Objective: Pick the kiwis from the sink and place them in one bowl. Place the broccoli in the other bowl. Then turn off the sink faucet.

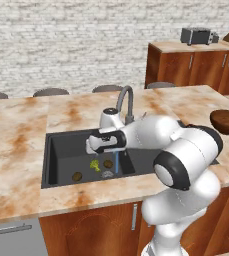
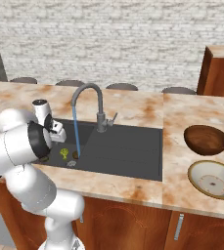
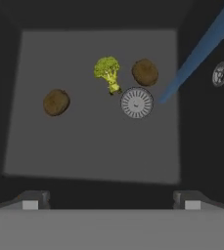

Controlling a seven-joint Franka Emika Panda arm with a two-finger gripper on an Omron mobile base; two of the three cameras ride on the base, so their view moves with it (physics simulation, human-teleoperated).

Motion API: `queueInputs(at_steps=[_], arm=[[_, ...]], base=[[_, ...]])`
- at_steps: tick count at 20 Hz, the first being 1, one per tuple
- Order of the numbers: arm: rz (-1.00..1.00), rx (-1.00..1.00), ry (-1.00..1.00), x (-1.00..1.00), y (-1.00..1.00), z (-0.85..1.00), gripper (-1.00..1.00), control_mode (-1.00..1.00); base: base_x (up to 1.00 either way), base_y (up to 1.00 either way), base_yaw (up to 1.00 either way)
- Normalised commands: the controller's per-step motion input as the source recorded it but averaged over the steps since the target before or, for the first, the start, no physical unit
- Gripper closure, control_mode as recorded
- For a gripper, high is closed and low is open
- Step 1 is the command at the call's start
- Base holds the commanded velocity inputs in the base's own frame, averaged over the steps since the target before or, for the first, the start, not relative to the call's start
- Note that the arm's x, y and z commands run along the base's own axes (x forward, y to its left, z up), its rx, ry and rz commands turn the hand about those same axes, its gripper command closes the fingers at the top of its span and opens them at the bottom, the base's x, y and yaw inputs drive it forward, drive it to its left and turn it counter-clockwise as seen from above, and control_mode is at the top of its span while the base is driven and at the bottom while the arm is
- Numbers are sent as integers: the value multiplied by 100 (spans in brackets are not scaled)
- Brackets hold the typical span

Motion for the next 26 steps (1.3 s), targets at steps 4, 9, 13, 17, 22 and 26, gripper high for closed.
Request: queueInputs(at_steps=[4, 9, 13, 17, 22, 26], arm=[[0, -3, 0, 24, 0, -25, -100, -100], [0, -2, 0, 25, 2, -26, -100, -100], [0, -2, 0, 21, 6, -28, -100, -100], [-1, -2, 0, 22, 5, -30, -100, -100], [-2, -1, 0, 20, 2, -31, -100, -100], [-2, -1, 0, 13, 2, -17, -100, -100]], base=[[0, 0, 0], [0, 0, 0], [0, 0, 0], [0, 0, 0], [0, 0, 0], [0, 0, 0]])
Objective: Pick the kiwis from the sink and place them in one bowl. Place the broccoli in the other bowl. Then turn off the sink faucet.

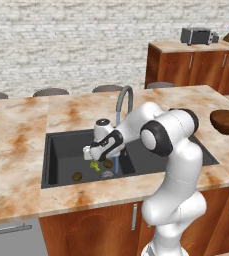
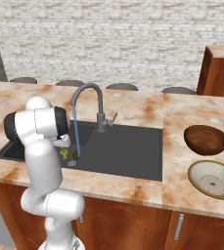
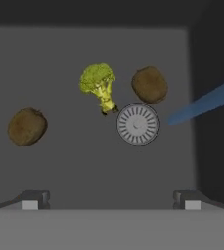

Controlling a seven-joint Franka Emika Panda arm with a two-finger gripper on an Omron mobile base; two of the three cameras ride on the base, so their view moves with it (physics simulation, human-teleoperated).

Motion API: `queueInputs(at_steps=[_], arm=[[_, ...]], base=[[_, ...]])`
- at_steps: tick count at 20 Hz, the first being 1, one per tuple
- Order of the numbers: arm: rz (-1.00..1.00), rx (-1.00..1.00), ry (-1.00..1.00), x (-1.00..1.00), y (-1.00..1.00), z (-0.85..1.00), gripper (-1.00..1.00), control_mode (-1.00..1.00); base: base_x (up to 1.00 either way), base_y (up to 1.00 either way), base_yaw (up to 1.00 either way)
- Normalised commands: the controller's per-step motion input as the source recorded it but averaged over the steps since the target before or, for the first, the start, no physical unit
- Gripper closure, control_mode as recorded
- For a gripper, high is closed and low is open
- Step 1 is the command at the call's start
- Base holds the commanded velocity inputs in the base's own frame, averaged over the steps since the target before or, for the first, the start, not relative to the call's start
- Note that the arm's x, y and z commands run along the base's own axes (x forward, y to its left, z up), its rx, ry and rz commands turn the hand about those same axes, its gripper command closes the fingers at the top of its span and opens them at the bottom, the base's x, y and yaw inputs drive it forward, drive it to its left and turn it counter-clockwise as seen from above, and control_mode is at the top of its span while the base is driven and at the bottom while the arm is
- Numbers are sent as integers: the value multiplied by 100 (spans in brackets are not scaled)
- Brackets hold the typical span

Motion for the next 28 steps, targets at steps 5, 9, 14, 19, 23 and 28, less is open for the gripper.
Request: queueInputs(at_steps=[5, 9, 14, 19, 23, 28], arm=[[0, 0, -1, 6, 0, -31, -100, -100], [0, 0, 1, 23, 1, -26, -100, -100], [0, 0, 0, 32, 4, -20, -100, -100], [0, 0, 0, 32, 8, -19, -100, -100], [0, 0, 0, 20, 5, -22, -100, -100], [0, 0, 1, 11, 1, -19, -100, -100]], base=[[0, 0, 0], [0, 0, 0], [0, 0, 0], [0, 0, 0], [0, 0, 0], [0, 0, 0]])
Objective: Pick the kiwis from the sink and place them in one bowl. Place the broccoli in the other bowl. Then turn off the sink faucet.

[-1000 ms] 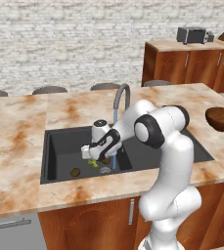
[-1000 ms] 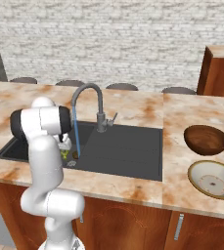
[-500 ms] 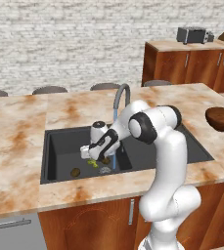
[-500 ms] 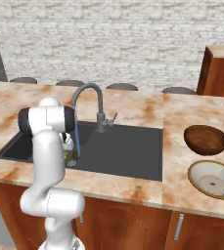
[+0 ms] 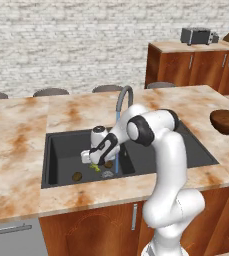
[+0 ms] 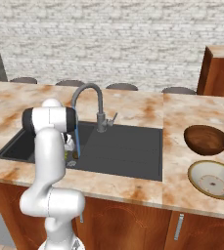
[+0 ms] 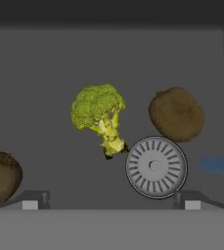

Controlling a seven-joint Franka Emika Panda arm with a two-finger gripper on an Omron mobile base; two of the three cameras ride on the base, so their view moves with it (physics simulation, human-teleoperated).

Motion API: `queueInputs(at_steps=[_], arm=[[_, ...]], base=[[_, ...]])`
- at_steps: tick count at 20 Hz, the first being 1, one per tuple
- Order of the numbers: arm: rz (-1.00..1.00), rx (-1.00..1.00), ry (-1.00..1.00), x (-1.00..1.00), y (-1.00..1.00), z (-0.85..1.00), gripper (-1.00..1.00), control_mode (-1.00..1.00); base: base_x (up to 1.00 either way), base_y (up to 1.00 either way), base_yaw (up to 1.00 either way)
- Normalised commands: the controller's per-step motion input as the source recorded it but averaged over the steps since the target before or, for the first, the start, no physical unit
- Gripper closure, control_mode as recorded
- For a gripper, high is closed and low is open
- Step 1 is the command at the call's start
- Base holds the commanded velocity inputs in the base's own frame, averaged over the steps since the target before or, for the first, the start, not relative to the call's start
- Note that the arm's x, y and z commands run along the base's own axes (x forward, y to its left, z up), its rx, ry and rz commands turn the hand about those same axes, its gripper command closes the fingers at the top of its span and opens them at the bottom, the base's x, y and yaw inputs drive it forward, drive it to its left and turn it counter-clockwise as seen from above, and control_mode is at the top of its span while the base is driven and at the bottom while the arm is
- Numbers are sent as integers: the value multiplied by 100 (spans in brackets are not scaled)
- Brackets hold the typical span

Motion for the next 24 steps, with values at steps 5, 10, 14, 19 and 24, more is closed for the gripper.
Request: queueInputs(at_steps=[5, 10, 14, 19, 24], arm=[[0, 0, 0, 15, 0, -19, -100, -100], [0, 0, 0, 13, 4, -26, -100, -100], [0, 0, 0, 13, 6, -28, -100, -100], [0, 0, 0, 18, 4, -26, -100, -100], [0, 0, 0, 16, 0, -22, -100, -100]], base=[[0, 0, 0], [0, 0, 0], [0, 0, 0], [0, 0, 0], [0, 0, 0]])
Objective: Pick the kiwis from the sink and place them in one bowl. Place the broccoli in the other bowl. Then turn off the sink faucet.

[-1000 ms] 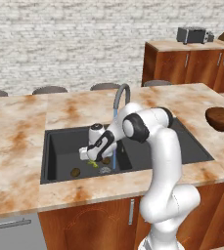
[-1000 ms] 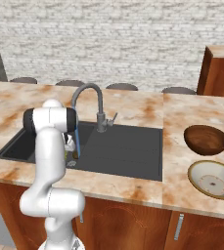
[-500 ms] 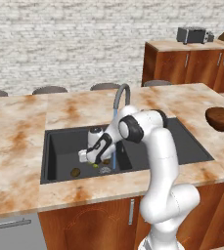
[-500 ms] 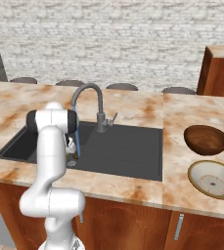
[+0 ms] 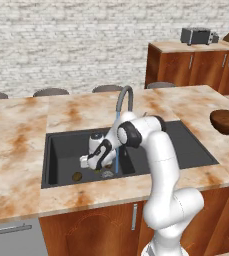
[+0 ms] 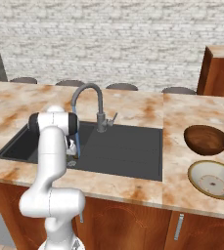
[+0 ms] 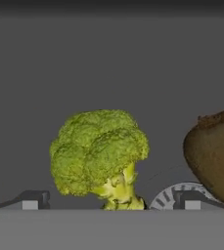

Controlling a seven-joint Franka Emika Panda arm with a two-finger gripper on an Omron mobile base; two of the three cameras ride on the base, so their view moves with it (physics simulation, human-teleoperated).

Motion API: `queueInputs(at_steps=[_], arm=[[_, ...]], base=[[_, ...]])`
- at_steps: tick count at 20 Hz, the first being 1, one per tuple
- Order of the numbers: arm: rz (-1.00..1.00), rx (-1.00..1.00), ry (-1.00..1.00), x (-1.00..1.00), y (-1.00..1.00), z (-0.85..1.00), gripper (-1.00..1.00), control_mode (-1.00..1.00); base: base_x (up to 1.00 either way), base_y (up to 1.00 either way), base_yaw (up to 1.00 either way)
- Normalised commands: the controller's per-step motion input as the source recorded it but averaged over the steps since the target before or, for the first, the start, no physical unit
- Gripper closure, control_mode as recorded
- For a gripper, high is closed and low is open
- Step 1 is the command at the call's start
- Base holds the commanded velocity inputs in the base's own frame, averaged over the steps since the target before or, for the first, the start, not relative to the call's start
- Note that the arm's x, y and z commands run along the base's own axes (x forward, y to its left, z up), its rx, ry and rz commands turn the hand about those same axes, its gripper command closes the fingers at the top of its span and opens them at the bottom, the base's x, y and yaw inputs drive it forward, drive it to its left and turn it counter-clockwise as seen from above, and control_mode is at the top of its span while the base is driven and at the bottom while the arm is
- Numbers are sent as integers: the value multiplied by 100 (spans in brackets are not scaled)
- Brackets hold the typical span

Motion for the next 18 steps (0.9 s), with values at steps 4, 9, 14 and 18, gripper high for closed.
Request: queueInputs(at_steps=[4, 9, 14, 18], arm=[[0, 0, 0, 16, 0, -22, -100, -100], [0, 0, 0, 18, 0, -20, -100, -100], [0, 0, 2, 5, 0, -24, 100, -100], [0, 0, 2, 0, 0, -21, 100, -100]], base=[[0, 0, 0], [0, 0, 0], [0, 0, 0], [0, 0, 0]])
